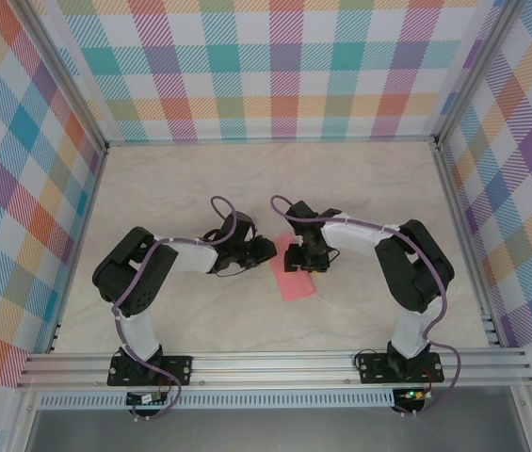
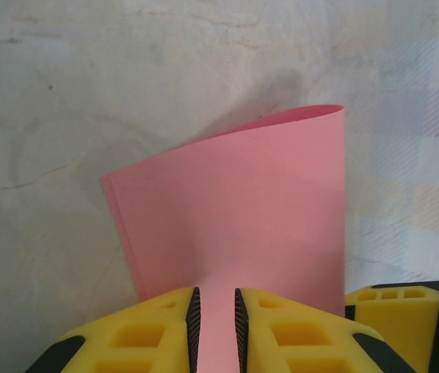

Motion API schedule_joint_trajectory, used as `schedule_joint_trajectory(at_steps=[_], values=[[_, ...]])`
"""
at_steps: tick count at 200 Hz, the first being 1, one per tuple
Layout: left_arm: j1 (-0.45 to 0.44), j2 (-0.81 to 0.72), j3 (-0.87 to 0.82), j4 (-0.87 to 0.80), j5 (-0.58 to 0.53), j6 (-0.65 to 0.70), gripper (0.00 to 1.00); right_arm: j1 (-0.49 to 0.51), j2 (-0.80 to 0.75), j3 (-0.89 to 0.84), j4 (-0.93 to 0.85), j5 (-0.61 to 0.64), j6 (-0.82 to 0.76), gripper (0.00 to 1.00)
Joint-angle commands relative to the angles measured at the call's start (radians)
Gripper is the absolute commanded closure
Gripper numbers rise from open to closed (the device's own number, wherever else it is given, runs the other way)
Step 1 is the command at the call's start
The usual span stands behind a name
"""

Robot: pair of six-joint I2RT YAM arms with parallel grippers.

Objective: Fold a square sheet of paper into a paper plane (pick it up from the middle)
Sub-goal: Hold the square sheet of paper at the center of the table.

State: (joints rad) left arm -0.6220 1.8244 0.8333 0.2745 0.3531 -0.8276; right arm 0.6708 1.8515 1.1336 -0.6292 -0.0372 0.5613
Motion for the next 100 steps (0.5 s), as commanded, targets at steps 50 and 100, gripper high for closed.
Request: schedule_joint_trajectory(at_steps=[50, 100], values=[[-0.019, -0.007, 0.010, -0.086, -0.034, 0.039, 0.80, 0.026, 0.081, -0.078, 0.114, -0.074, -0.037, 0.41], [-0.019, 0.000, 0.017, -0.144, -0.058, 0.046, 0.82, 0.024, -0.085, -0.054, 0.106, -0.049, -0.010, 0.38]])
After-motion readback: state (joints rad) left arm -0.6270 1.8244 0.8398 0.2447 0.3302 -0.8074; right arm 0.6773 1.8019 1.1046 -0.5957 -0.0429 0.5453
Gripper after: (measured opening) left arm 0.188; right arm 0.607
